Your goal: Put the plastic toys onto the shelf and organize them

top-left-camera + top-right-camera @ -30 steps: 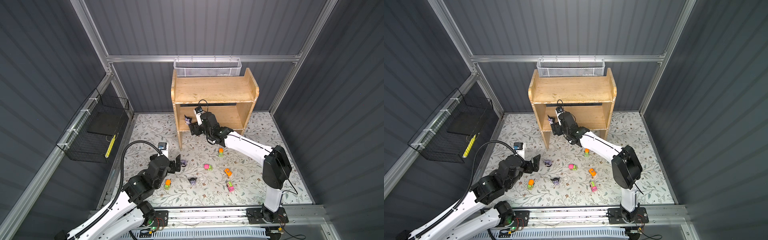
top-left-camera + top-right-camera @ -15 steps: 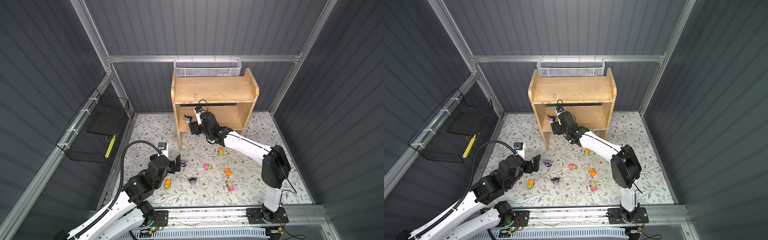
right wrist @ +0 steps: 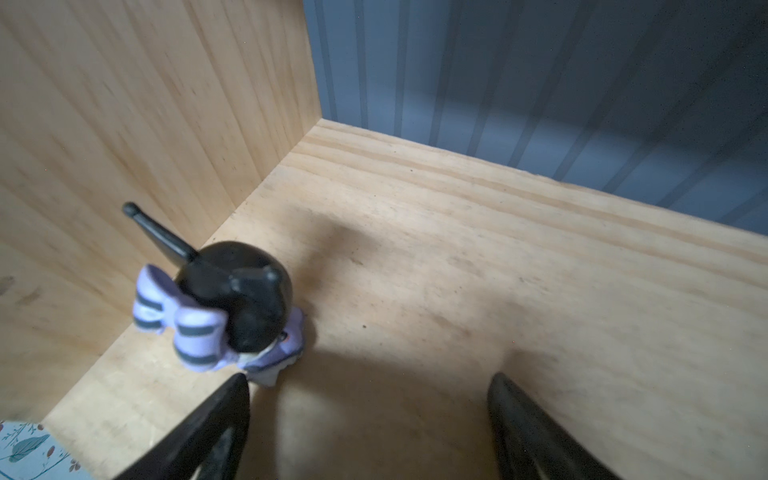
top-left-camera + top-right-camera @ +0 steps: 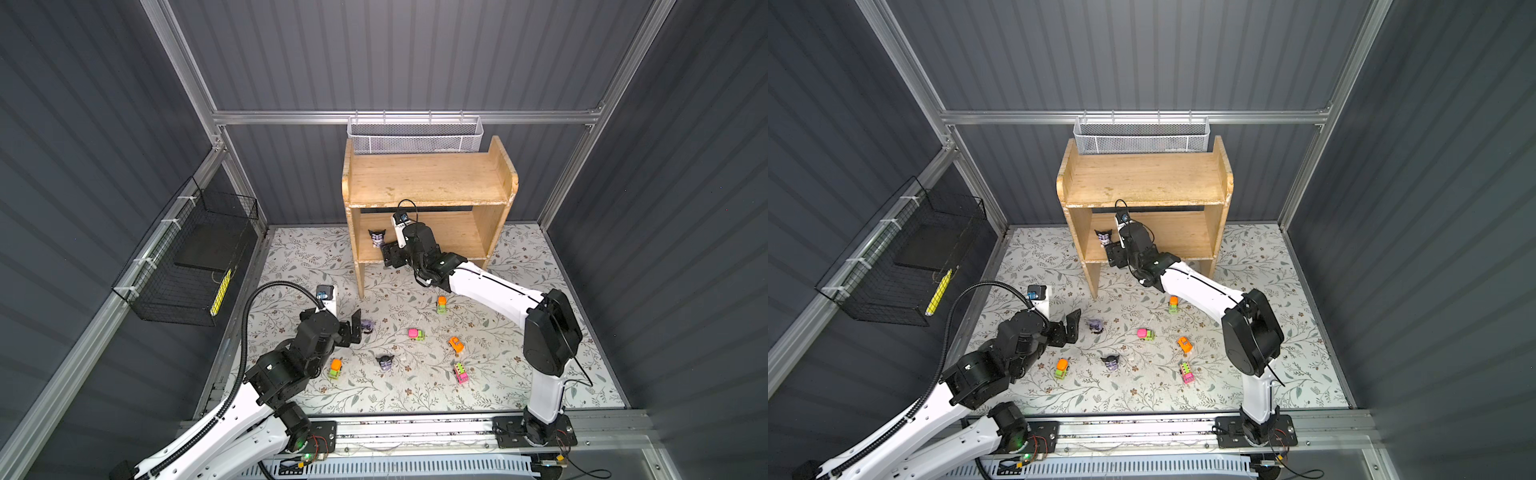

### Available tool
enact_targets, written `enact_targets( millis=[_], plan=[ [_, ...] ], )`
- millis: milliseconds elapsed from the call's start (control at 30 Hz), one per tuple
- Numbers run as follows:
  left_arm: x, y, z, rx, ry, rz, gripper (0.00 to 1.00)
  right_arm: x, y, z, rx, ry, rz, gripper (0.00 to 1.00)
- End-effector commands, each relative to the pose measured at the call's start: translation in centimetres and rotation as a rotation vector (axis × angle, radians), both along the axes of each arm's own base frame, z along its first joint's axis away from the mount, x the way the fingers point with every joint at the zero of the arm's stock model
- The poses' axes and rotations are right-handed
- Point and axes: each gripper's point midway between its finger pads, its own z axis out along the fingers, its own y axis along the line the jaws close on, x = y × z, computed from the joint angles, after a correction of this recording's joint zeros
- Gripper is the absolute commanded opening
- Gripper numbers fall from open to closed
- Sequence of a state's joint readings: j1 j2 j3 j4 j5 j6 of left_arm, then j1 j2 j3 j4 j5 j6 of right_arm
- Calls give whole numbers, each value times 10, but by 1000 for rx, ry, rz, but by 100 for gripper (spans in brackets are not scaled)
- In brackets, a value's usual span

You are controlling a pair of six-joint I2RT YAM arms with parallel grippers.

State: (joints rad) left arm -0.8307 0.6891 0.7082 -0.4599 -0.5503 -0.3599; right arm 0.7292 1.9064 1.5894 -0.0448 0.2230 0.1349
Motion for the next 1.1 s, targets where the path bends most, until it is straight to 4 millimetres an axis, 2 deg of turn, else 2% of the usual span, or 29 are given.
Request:
enact_targets(
  millis=[0,233,400,533,800,1067],
  plan=[
    [-1,3,7,-12,-4,13,100,-8,-7,-12,-3,58,6,89],
    [-1,3,9,-14,-8,14,100,-31,-4,8,10,29,41,90],
    [-3,6,10,-31,-2,23,100,-42,-5,14,26,30,46,90],
    [-8,12,7,-58,2,38,100,-61,-5,13,27,35,49,90],
    [-14,12,-15,-81,69,52,100,-120,-17,3,31,126,5,90],
    [-25,14,-55,-100,177,64,97,-198,-38,-27,17,300,-50,89]
  ],
)
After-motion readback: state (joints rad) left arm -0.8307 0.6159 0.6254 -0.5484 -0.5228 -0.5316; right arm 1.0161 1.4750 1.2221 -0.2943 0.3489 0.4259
